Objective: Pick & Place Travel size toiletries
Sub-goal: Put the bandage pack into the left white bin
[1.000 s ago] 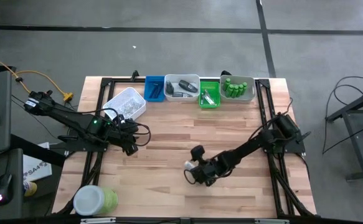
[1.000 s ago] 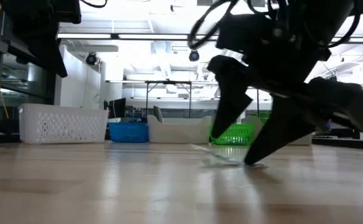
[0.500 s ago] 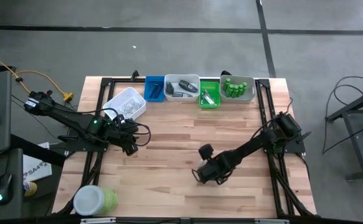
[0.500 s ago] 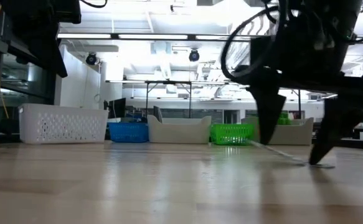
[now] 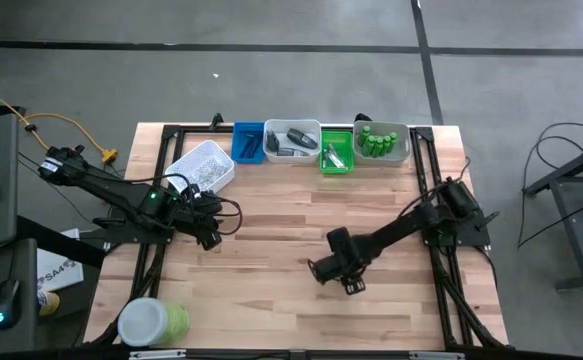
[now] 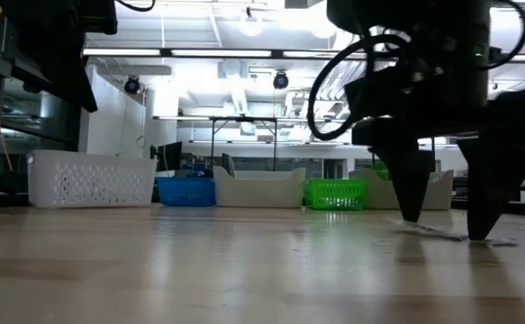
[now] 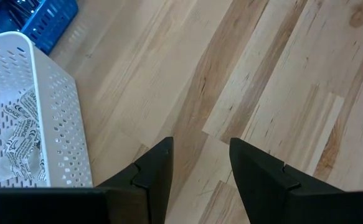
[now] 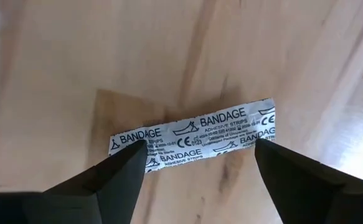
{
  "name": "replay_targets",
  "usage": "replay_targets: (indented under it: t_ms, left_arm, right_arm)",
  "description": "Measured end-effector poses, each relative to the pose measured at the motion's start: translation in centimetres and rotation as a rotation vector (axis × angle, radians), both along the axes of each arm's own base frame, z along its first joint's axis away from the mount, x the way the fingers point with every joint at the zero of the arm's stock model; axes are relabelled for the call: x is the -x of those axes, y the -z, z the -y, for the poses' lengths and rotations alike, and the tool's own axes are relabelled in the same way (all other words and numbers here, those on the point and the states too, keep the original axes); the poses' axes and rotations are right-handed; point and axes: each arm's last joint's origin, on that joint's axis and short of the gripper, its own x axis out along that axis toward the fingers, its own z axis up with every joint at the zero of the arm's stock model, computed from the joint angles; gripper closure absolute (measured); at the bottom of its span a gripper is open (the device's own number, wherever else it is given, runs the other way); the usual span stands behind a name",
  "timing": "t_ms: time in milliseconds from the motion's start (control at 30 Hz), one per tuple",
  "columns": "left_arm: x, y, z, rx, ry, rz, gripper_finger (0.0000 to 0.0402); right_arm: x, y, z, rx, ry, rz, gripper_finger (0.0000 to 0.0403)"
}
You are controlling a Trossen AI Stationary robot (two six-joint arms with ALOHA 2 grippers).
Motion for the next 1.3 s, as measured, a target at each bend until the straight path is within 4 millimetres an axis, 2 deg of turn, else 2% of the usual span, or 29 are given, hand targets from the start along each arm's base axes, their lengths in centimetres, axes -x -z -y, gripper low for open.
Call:
replay_targets:
  t_ms: [233,600,800,1067,1233,1300]
  left_arm:
    - [0.0,0.0,0.0,0.000,0.000,-0.001,0.0245]
    - [0.0,0.0,0.0,0.002,0.002,-0.003,0.0245]
    - [0.0,0.0,0.0,0.001,0.002,-0.004,0.0245]
    - [0.0,-0.1,-0.2,-0.056,-0.028,0.019,0.0245]
    - [-0.1,-0.2,-0.4,-0.128,-0.065,0.045,0.0245]
    - [-0.1,-0.3,-0.5,-0.171,-0.081,0.062,0.0245]
  right_arm:
    - [-1.2,0.3,1.0,-0.110,0.030,0.020,0.0138]
    - [-1.7,0.6,1.8,-0.109,0.067,0.030,0.0198]
    - [-1.9,0.6,2.0,-0.111,0.098,0.043,0.0263]
    - [-2.5,0.6,2.5,-0.125,0.131,0.084,0.0386]
    - [-2.9,-0.2,3.1,-0.055,0.207,0.178,0.0397]
    - [-3.0,-1.3,3.3,-0.024,0.221,0.254,0.0398]
